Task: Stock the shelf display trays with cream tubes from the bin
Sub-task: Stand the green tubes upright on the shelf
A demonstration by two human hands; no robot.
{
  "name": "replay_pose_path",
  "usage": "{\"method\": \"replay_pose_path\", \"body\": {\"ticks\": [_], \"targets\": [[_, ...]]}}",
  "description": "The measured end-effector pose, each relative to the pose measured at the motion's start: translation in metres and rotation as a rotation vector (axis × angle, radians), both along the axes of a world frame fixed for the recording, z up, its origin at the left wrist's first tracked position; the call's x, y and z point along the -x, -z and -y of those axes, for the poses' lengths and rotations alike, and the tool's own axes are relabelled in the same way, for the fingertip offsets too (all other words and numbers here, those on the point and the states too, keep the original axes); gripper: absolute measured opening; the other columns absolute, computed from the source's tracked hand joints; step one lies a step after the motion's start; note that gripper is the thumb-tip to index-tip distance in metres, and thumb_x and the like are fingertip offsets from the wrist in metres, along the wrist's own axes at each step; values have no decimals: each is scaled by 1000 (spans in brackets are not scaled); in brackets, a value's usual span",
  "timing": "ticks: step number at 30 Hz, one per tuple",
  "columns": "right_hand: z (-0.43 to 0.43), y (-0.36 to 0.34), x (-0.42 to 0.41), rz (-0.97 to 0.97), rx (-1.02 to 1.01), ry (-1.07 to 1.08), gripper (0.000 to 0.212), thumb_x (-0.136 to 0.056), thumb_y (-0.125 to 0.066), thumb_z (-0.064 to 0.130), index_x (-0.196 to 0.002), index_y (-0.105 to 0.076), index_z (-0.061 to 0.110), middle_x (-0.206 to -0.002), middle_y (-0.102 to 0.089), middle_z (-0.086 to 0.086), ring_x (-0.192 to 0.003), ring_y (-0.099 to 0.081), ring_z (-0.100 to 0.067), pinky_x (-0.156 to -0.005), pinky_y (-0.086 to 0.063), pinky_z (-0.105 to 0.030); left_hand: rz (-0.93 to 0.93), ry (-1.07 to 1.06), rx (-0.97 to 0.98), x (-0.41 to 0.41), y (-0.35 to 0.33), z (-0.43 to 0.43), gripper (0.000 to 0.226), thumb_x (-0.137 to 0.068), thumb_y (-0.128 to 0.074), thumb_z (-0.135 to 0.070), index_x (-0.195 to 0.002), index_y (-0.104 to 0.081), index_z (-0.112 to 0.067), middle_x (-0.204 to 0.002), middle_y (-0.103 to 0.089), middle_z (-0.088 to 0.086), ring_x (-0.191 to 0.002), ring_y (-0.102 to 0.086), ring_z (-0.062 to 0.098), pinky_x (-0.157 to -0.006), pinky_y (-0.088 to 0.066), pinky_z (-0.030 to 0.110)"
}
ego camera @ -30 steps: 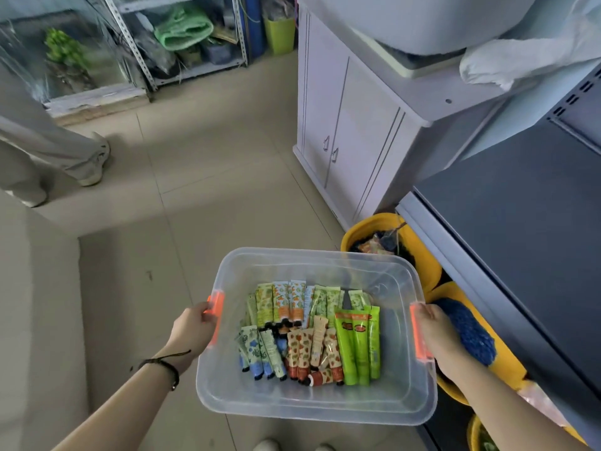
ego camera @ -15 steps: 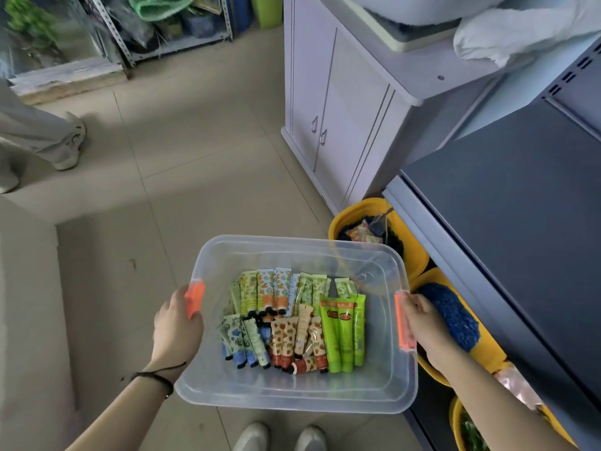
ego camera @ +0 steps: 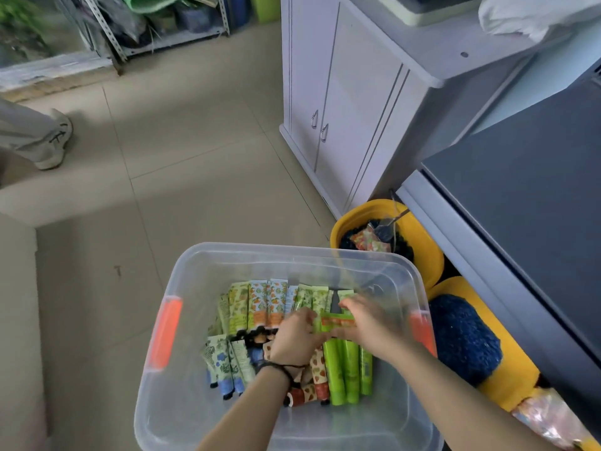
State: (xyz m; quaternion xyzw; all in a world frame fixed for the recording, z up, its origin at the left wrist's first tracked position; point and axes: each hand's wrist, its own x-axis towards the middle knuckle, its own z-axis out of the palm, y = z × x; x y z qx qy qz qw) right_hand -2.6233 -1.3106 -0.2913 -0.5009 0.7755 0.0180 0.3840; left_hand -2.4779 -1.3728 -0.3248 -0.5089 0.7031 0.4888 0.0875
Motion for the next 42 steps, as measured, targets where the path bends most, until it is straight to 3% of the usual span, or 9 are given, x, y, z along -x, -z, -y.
{"method": "replay_pose_path", "body": {"ticks": [3, 9, 17, 20, 24, 27, 35, 38, 42], "targets": [[3, 31, 9, -121, -115, -101, 80, -78, -57, 64, -136, -47, 9, -139, -48, -7, -131, -42, -22, -110, -33, -34, 102, 66, 98, 13, 26, -2, 63, -81, -65, -46, -135, -44, -19, -132, -46, 5, -124, -38, 22, -101, -38, 32], [-2, 62, 13, -260, -50, -152, 55, -79, -68, 51, -117, -60, 11, -125, -48, -2, -118, -40, -23, -102, -36, -36, 233, 118, 317, 27, 41, -9, 59, -79, -61, -55, -130, -47, -26, -124, -38, 4, -118, -32, 26, -100, -33, 35], [-16, 58, 5, -206, 115, -5, 39, -75, -74, 45, -98, -56, 20, -108, -51, 5, -104, -42, -16, -85, -37, -30, 153, 63, 208, 23, 37, -7, 44, -75, -72, -37, -113, -53, -23, -123, -43, -1, -117, -32, 23, -100, -31, 33], [-21, 45, -1, -124, 115, 25, 36, -73, -76, 39, -82, -45, 23, -90, -49, 8, -90, -46, -14, -70, -38, -30, 52, 100, 120, 18, 26, -3, 39, -73, -74, -29, -96, -44, -27, -107, -47, -4, -109, -38, 20, -87, -36, 28], [-25, 26, -11, 96, 30, 171, 30, -75, -76, 25, -87, -49, 23, -88, -59, 8, -82, -59, -14, -61, -42, -28, -81, 117, -106, 8, 7, 1, 48, -72, -74, -11, -75, -29, -30, -75, -46, -10, -65, -45, 5, -50, -34, 14], [-22, 9, -11, 93, 69, 200, 30, -70, -79, 21, -84, -54, 12, -83, -62, -2, -77, -60, -19, -62, -43, -32, -136, 187, -105, 0, -12, 8, 48, -71, -77, -11, -74, -33, -30, -73, -43, -11, -60, -39, 2, -49, -31, 12], [9, -114, -12, 96, 401, 281, 31, -70, -82, 25, -64, -51, 24, -61, -54, 7, -57, -48, -6, -55, -37, -16, -389, 227, 120, -25, -140, 81, 35, -67, -82, -10, -74, -55, -32, -73, -64, -14, -66, -56, -2, -64, -44, 15], [22, -193, -20, 136, 561, 357, 28, -68, -83, 29, -64, -55, 25, -63, -62, 1, -58, -55, -10, -60, -45, -35, -529, 185, 115, -32, -220, 104, 30, -66, -83, -8, -72, -64, -31, -73, -71, -8, -66, -62, 4, -69, -50, 20], [32, -318, -34, 273, 788, 416, 19, -69, -83, 14, -66, -66, 22, -64, -64, -4, -56, -52, -6, -57, -41, -25, -712, 221, 155, -39, -347, 120, 21, -63, -80, -24, -80, -68, -27, -79, -73, 6, -72, -66, 15, -73, -53, 29]]}}
